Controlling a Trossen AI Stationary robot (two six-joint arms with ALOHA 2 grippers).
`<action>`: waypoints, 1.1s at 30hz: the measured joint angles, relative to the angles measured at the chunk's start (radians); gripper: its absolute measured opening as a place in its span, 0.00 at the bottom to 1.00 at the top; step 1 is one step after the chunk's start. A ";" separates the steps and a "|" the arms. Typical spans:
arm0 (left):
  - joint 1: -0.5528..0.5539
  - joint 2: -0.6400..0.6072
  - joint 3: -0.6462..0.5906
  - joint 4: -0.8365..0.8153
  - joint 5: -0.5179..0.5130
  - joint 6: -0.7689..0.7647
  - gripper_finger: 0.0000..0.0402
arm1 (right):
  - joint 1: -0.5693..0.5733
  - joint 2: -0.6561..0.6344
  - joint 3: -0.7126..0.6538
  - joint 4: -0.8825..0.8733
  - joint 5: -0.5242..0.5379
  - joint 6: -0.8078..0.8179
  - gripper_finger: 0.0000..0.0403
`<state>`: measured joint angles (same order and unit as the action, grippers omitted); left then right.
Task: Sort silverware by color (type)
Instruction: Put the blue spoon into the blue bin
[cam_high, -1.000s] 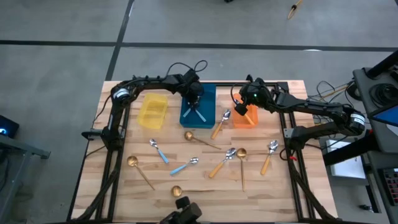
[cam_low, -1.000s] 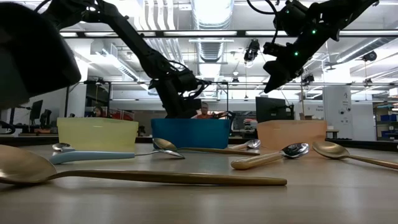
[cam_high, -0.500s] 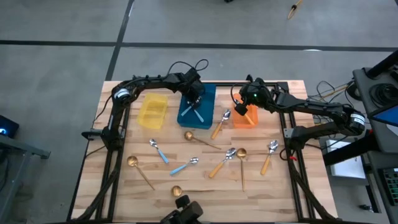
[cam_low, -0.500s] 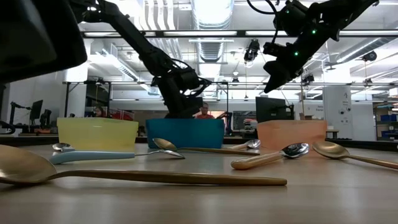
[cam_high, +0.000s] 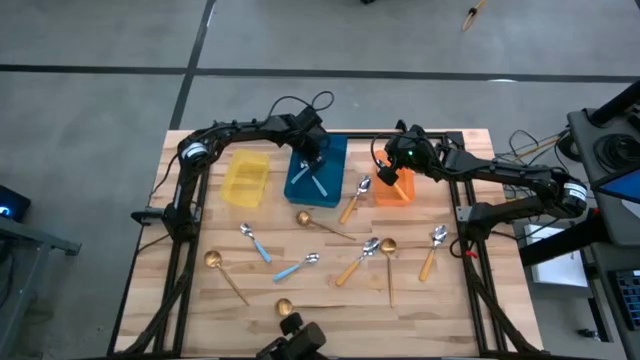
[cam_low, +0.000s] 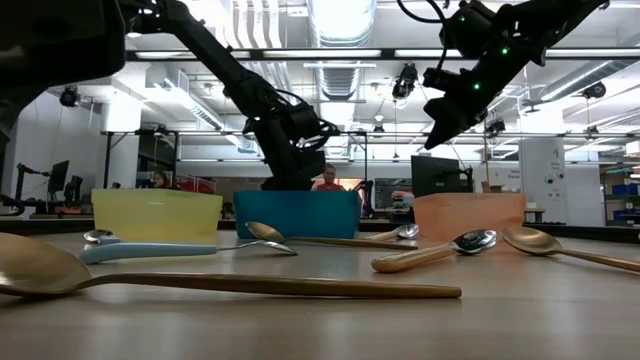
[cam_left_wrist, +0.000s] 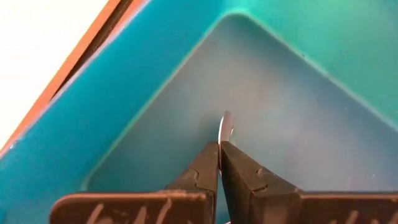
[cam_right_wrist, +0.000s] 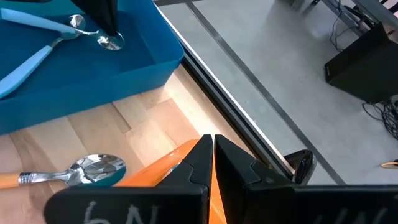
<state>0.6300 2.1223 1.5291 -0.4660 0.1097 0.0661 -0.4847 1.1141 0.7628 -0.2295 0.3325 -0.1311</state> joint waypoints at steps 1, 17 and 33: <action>0.000 -0.001 0.000 0.001 0.000 -0.012 0.00 | 0.000 0.000 0.000 0.000 0.000 0.000 0.02; 0.000 -0.042 0.001 0.014 0.058 -0.130 0.00 | 0.000 0.000 0.000 -0.003 0.000 0.000 0.02; -0.005 -0.073 0.044 -0.165 0.075 -0.084 0.00 | 0.000 0.000 0.000 -0.006 0.000 0.000 0.02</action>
<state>0.6253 2.0489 1.5728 -0.6310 0.1850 -0.0178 -0.4848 1.1141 0.7628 -0.2359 0.3325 -0.1310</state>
